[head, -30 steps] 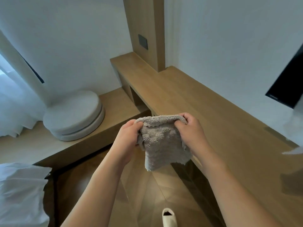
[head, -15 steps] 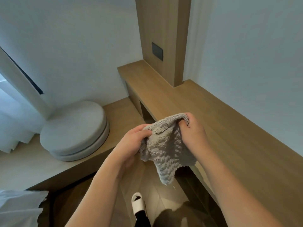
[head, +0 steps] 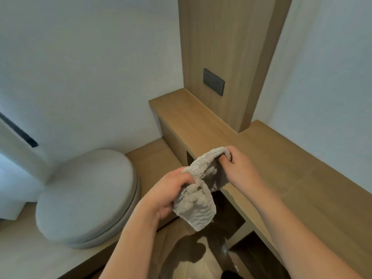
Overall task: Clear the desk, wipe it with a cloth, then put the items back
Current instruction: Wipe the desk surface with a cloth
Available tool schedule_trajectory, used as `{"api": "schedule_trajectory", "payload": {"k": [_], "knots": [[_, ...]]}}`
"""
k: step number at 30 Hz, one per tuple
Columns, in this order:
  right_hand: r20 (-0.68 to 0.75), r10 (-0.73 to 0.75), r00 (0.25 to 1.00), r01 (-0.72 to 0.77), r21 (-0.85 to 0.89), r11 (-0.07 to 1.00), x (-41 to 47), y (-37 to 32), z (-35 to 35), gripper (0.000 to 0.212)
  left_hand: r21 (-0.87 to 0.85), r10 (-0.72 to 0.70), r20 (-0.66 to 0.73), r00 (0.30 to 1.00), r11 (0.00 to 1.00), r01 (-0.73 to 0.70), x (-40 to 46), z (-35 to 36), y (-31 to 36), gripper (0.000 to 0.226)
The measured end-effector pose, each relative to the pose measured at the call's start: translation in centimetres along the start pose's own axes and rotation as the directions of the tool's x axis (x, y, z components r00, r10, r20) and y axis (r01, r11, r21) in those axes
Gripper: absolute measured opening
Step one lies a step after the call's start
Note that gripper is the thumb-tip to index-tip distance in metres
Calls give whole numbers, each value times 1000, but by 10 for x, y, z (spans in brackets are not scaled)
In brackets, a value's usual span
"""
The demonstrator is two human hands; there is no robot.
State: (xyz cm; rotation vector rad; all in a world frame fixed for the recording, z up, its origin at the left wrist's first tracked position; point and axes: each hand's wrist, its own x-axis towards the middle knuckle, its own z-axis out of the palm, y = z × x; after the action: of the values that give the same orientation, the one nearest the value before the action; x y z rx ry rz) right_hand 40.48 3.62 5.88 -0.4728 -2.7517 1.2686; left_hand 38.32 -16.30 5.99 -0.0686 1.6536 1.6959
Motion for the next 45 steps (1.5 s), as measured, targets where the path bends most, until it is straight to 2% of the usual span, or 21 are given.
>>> {"api": "schedule_trajectory", "payload": {"k": [6, 12, 15, 19, 22, 25, 28, 30, 33, 37, 39, 42, 44, 45], "knots": [[36, 35, 999, -38, 96, 995, 83, -15, 25, 6, -163, -41, -82, 996, 986, 27, 67, -38, 31, 33], [240, 89, 967, -147, 234, 961, 185, -21, 44, 16, -275, -153, -186, 971, 956, 98, 133, -78, 77, 42], [240, 77, 968, -138, 251, 958, 235, -29, 56, 16, -268, -118, -306, 945, 963, 33, 169, -96, 107, 38], [200, 34, 979, -88, 268, 959, 287, -37, 68, 12, -269, -58, -392, 918, 962, -54, 210, -109, 147, 30], [170, 37, 985, -86, 290, 953, 321, -39, 73, 29, -274, 10, -456, 890, 950, -151, 239, -125, 177, 38], [165, 78, 983, -125, 295, 947, 356, -40, 83, 43, -217, 140, -514, 846, 933, -286, 270, -148, 209, 34], [112, 122, 986, -142, 191, 971, 390, -42, 96, 50, -100, 289, -571, 768, 904, -415, 304, -172, 242, 20], [86, 152, 985, -164, 161, 973, 411, -41, 106, 52, -46, 340, -606, 719, 887, -459, 334, -190, 259, 17], [68, 198, 978, -204, 93, 975, 448, -31, 127, 52, 87, 368, -630, 684, 908, -409, 392, -217, 270, 8], [0, 278, 961, -276, -114, 954, 503, 6, 168, 55, 364, 411, -616, 672, 905, -220, 484, -256, 248, 7], [-43, 284, 958, -285, -235, 929, 528, 33, 188, 53, 600, 484, -534, 693, 795, -94, 533, -271, 221, 19], [-75, 273, 959, -279, -408, 869, 555, 73, 212, 59, 895, 563, -287, 775, 446, 8, 599, -283, 175, 48], [-94, 272, 958, -283, -483, 829, 561, 93, 223, 61, 970, 482, -175, 859, 233, 67, 629, -291, 157, 61], [-117, 258, 959, -281, -502, 818, 561, 100, 228, 61, 982, 447, -152, 882, 168, 84, 643, -299, 152, 63]]}}
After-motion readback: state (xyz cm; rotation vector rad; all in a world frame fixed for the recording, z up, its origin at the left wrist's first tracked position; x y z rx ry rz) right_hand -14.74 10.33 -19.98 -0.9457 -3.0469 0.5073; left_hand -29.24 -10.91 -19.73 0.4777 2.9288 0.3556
